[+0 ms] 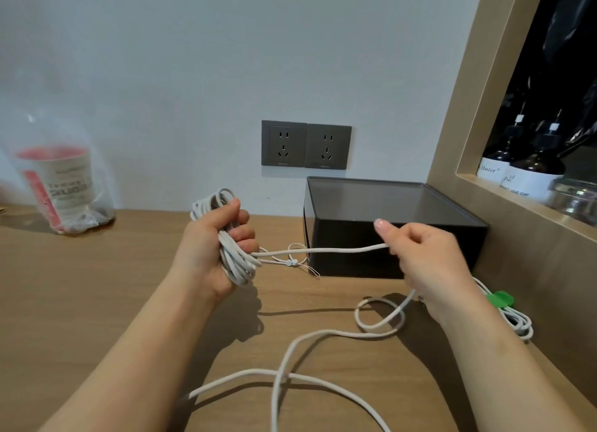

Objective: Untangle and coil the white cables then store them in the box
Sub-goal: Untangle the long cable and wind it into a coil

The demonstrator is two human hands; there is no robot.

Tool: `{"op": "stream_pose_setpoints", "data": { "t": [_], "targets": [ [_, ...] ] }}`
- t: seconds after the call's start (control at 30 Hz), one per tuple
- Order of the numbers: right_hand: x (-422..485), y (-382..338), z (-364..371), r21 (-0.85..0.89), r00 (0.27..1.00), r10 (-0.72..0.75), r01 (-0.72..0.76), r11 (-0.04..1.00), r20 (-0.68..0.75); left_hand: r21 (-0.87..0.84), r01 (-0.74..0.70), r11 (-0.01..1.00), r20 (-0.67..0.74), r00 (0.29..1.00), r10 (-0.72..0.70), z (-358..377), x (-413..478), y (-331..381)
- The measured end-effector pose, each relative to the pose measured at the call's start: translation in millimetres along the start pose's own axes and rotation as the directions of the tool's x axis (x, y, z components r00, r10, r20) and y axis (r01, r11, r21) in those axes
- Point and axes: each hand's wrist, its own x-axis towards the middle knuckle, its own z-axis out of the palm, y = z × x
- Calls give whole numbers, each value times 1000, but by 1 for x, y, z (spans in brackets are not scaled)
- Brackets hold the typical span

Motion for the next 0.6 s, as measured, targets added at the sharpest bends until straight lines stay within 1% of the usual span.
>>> {"op": "stream_pose_setpoints", "data": {
  "t": [0.03, 0.07, 0.13, 0.17, 0.2, 0.23, 0.27, 0.3, 0.33, 0.37, 0.4, 0.43, 0.47, 0.53, 0.6],
  "targets": [
    [2, 2, -2, 15, 995, -22, 23, 1000, -93, 12, -3, 1000, -4, 1000, 3, 1, 0, -2],
    [5, 4, -4, 31, 976, -57, 65, 997, -209, 20, -7, 1000, -4, 1000, 7, 2, -1, -3],
    [6, 6, -9, 51, 890, -141, 181, 982, -433, 43, -44, 998, -12, 999, 45, 4, -2, -4],
    [4, 5, -10, 41, 846, -190, 242, 969, -499, 71, -83, 994, -24, 996, 85, 4, -2, -4],
    [4, 5, -10, 7, 824, -238, 282, 959, -515, 109, -133, 985, -39, 990, 138, 4, -2, -5],
    [4, 6, -9, -35, 839, -271, 290, 956, -471, 151, -186, 971, -49, 980, 195, 4, -2, -5],
    [4, 7, -7, -78, 888, -279, 269, 960, -365, 184, -235, 954, -54, 967, 249, 4, -2, -5],
    [3, 6, -3, -116, 948, -251, 232, 966, -193, 208, -276, 938, -57, 954, 293, 4, -2, -5],
    [1, 6, 0, -155, 980, -197, 197, 968, 13, 231, -311, 922, -65, 941, 333, 3, -1, -4],
    [-1, 5, 3, -205, 968, -136, 180, 962, 210, 279, -346, 896, -78, 922, 380, 2, -1, -3],
    [-4, 4, 4, -249, 931, -91, 188, 950, 353, 361, -383, 850, -92, 893, 441, 0, 1, -3],
    [-7, 2, 5, -268, 897, -68, 202, 942, 437, 457, -418, 785, -94, 855, 509, -1, 3, -3],
    [-9, 0, 5, -269, 875, -64, 216, 939, 479, 542, -452, 708, -73, 814, 576, -3, 4, -4],
    [-10, 0, 5, -264, 857, -81, 244, 933, 509, 646, -515, 563, 18, 748, 663, -4, 5, -7],
    [-10, 0, 5, -269, 842, -98, 276, 923, 530, 698, -546, 464, 98, 714, 693, -2, 3, -11]
  ]
}}
